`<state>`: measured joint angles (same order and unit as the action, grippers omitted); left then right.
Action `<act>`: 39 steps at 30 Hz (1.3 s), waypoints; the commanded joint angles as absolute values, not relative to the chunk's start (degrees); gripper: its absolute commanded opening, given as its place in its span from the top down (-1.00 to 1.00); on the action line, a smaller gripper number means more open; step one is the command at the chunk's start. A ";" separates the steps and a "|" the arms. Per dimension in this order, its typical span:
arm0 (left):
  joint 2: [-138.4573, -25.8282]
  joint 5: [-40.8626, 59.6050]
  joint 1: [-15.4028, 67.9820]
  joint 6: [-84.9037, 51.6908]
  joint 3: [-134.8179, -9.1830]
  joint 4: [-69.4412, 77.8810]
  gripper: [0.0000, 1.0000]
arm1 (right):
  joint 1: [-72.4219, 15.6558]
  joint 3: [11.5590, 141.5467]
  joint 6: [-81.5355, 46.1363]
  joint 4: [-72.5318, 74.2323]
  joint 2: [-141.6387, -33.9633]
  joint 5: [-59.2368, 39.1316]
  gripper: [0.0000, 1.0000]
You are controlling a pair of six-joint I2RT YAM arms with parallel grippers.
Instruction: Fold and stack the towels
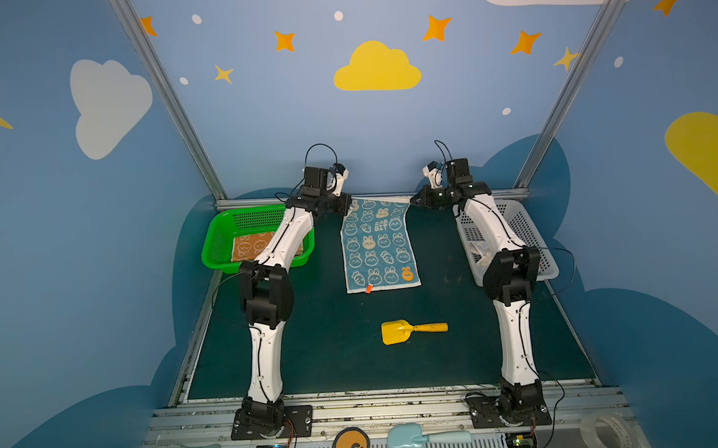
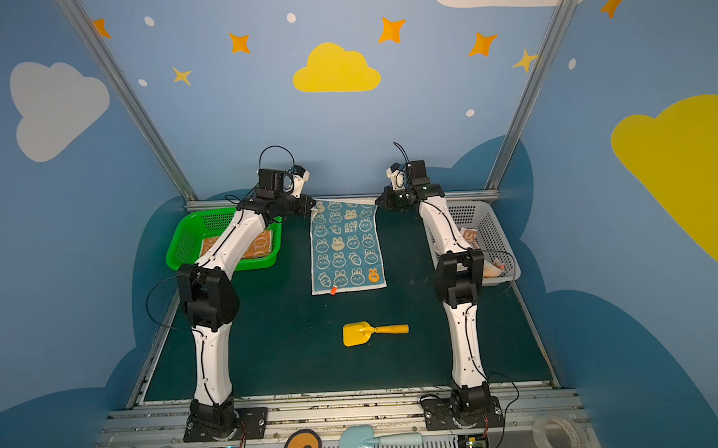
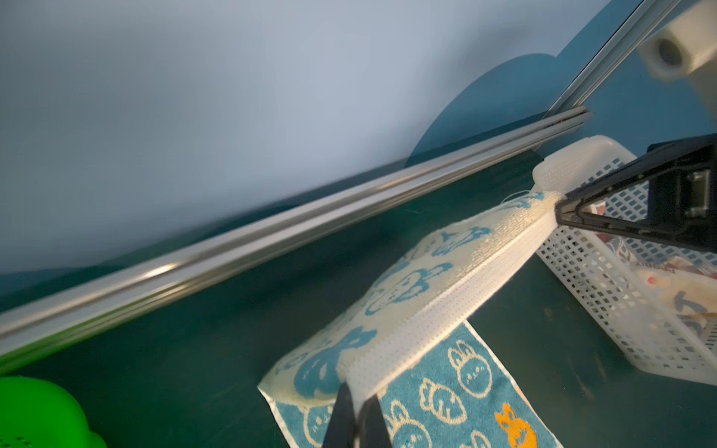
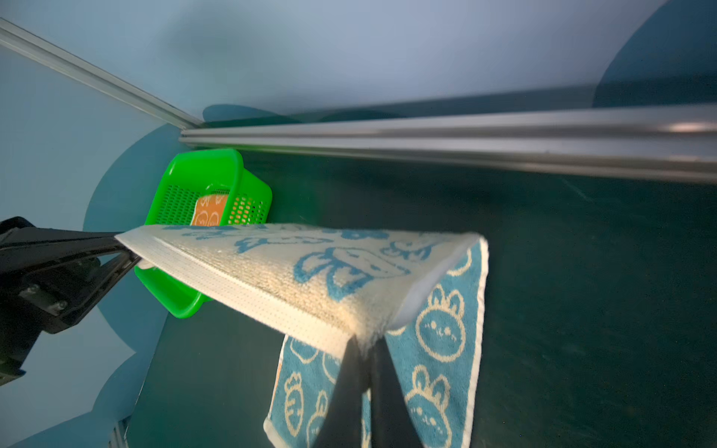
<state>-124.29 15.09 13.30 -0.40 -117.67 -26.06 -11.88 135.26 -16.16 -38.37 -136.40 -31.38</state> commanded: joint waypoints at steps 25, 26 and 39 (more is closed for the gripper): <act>-109.55 2.59 17.37 4.28 -82.19 -19.93 0.94 | -11.25 104.76 -18.34 -44.43 -122.79 -25.44 1.00; -109.56 1.88 17.75 4.53 -81.79 -20.07 0.94 | -11.29 104.10 -18.75 -44.55 -122.38 -25.26 1.00; -109.16 -14.94 22.59 10.00 -77.91 -19.56 0.94 | -13.27 96.24 -21.01 -46.29 -119.63 -22.18 1.00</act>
<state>-111.09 -4.23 23.81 8.08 -78.35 -18.26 -14.70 96.97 -20.67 -42.85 -121.86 -28.34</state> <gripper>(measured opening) 0.047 0.051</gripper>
